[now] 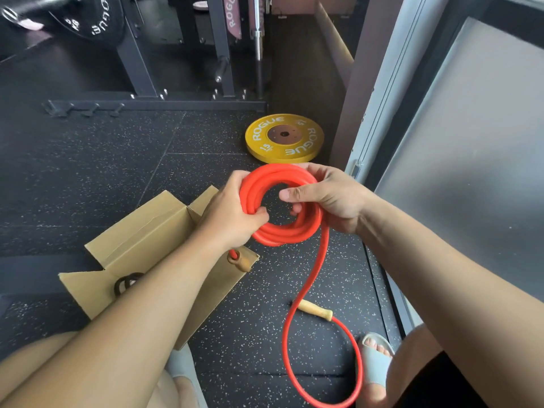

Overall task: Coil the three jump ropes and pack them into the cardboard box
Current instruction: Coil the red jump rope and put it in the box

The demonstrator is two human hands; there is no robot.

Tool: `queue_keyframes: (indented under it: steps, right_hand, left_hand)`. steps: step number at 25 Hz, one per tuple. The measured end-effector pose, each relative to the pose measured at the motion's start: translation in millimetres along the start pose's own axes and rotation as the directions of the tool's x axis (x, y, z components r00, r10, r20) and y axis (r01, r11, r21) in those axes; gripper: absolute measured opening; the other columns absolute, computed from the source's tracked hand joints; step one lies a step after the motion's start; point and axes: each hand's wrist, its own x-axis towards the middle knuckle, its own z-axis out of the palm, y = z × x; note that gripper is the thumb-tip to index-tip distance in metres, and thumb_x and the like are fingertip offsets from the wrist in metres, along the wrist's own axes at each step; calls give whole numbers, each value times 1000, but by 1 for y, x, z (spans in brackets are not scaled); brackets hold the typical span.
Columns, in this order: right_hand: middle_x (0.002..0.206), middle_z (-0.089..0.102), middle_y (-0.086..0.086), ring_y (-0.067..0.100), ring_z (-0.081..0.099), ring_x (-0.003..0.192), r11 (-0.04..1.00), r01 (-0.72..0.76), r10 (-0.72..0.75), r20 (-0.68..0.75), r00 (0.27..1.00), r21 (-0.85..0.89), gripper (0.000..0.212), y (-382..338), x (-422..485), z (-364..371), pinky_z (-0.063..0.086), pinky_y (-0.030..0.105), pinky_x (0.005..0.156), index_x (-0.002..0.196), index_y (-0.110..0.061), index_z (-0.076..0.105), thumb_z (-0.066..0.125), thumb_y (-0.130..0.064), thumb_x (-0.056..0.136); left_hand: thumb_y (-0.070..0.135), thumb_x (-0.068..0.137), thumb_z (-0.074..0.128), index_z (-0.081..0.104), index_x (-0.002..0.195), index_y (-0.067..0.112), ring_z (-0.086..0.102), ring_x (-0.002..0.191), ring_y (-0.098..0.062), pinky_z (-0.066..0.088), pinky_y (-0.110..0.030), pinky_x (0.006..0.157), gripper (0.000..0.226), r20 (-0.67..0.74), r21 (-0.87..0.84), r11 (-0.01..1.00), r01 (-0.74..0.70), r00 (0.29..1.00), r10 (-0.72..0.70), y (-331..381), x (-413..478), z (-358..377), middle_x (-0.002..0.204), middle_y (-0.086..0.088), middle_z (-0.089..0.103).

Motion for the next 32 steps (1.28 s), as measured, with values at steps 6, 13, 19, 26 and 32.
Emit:
queue_keyframes:
  steps: [6,13,19,26,32]
  right_hand:
    - [65,58,0,14,42,40,987,77,-78,-3,997,-142,32,8,-1,7,45,27,43,92,-15,59,70,14,82]
    - [73,67,8,14,49,45,975,107,-86,114,990,-192,33,-4,-2,15,44,23,40,94,-12,61,60,19,83]
    - [84,62,19,12,45,40,987,129,-108,196,975,-98,21,-9,-8,14,44,23,39,95,-14,63,77,-4,82]
    - [81,67,7,15,55,49,965,260,-254,145,956,-21,31,-10,-9,8,53,26,50,107,-17,69,76,-6,79]
    - [99,74,12,22,69,87,941,112,-118,2,993,-318,66,30,3,-4,59,32,73,127,-10,60,53,-65,92]
  left_hand:
    - [38,63,83,60,120,8,67,109,-33,52,-49,97,68,507,-277,949,153,862,9,2,10,-36,112,-19,70]
    - [46,44,96,77,100,10,73,88,-33,57,-44,83,69,648,-594,743,308,730,215,5,-1,-32,96,-19,75]
    - [41,70,86,65,100,7,74,84,-23,50,-42,99,50,609,-792,368,487,590,531,-1,-6,-16,77,-2,72]
    - [23,83,70,60,77,19,55,49,-7,49,-29,81,13,601,-798,418,433,619,506,28,-15,-18,51,12,56]
    - [22,83,56,46,57,22,39,41,-5,49,-27,73,28,390,-871,421,253,877,280,38,-8,-23,44,12,38]
